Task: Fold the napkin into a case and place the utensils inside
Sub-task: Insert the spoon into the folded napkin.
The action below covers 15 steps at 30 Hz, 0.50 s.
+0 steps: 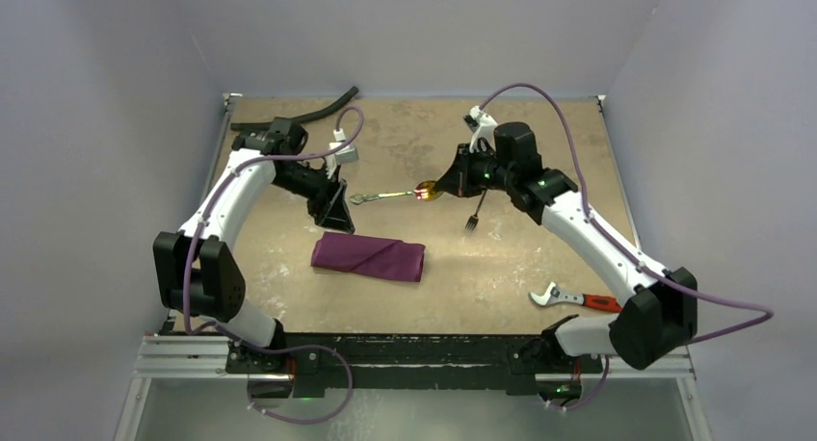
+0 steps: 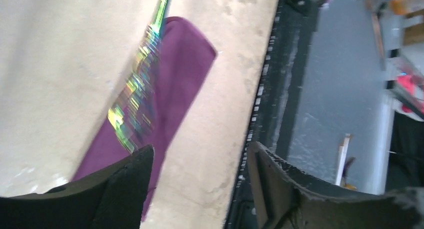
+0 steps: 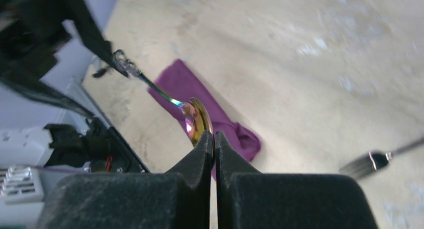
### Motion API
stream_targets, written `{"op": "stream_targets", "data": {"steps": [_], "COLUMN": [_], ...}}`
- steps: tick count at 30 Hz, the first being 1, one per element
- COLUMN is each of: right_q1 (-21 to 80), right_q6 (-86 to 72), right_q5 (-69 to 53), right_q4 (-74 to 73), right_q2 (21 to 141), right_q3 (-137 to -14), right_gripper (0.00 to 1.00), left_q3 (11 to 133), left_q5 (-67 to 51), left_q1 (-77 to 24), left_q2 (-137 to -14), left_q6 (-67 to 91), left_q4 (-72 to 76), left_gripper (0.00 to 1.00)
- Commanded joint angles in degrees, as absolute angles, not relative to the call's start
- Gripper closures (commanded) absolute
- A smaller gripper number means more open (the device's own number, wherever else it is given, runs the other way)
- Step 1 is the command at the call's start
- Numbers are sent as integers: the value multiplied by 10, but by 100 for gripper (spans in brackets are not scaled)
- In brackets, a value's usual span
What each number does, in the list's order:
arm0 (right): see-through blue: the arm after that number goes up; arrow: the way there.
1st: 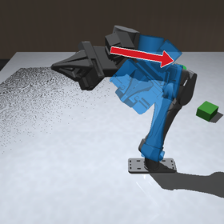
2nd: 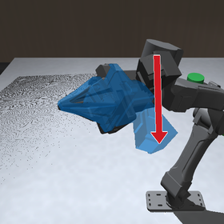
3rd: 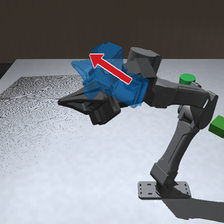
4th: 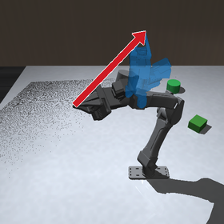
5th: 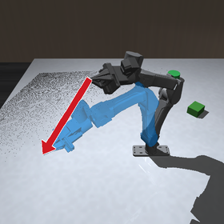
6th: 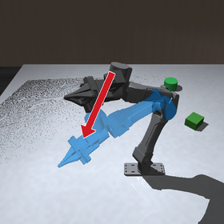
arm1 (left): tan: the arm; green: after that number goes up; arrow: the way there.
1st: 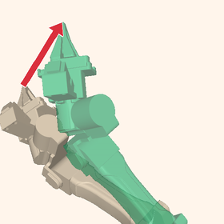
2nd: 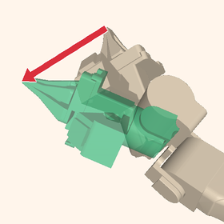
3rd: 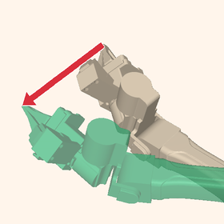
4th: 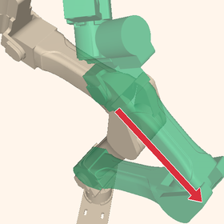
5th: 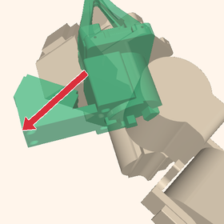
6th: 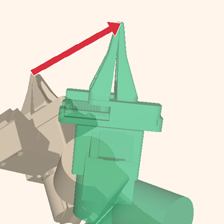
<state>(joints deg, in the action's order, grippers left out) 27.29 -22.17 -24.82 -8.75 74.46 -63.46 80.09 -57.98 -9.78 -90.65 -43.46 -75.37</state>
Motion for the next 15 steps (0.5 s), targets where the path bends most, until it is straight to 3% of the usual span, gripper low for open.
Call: {"op": "stream_targets", "data": {"steps": [1, 9, 15], "right_q1": [271, 270, 273], "right_q6": [-266, -340, -372], "right_q5": [-134, -89, -100], "right_q4": [-287, -368, -399], "right_q2": [785, 717, 695], "right_q3": [-684, -625, -603], "right_gripper": [100, 100, 100], "left_q3": [781, 698, 617], "left_q5": [-484, -331, -315], "left_q1": [-75, -39, -39], "left_q2": [-859, -869, -869], "left_q6": [-384, -334, -296], "left_q4": [-640, -508, -453], "left_gripper": [31, 38, 47]}}
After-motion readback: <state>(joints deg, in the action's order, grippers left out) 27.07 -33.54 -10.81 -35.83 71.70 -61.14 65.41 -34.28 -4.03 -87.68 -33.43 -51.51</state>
